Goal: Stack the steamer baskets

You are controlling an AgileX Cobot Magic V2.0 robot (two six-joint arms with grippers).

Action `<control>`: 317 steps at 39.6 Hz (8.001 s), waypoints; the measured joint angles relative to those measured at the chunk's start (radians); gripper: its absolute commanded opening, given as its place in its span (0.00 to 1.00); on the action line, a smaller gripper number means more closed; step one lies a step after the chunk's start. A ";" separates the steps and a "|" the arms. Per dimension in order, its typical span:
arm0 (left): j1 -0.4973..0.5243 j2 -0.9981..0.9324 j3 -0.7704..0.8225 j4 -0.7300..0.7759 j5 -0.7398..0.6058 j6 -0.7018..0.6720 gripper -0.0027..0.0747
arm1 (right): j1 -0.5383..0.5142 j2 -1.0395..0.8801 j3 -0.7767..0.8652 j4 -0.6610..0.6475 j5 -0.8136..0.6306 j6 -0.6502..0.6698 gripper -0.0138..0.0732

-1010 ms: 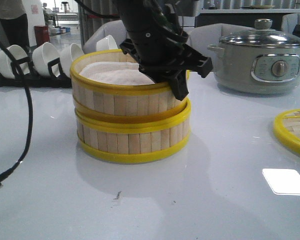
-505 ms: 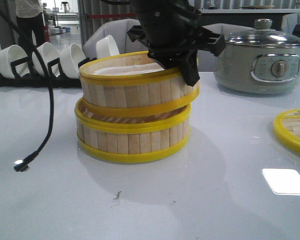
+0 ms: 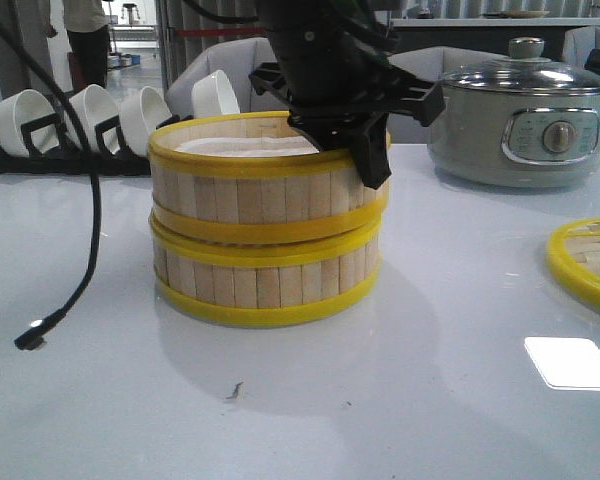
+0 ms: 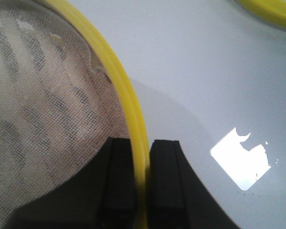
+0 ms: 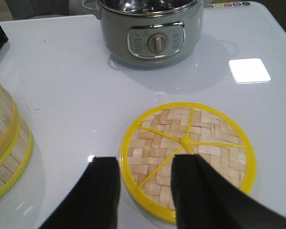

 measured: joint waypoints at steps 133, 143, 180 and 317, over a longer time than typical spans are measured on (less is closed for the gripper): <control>0.655 -0.867 0.502 0.040 -0.151 -0.079 0.16 | 0.000 0.000 0.000 0.000 0.009 0.000 0.59; 0.655 -1.202 0.886 0.050 -0.280 -0.079 0.16 | 0.000 0.000 0.000 0.000 0.009 0.000 0.59; 0.655 -1.533 1.286 0.070 -0.328 -0.110 0.16 | 0.038 0.000 0.000 0.000 0.042 0.000 0.21; 0.655 -1.533 1.286 0.072 -0.332 -0.112 0.16 | -0.099 1.127 -0.624 -0.048 0.237 -0.075 0.20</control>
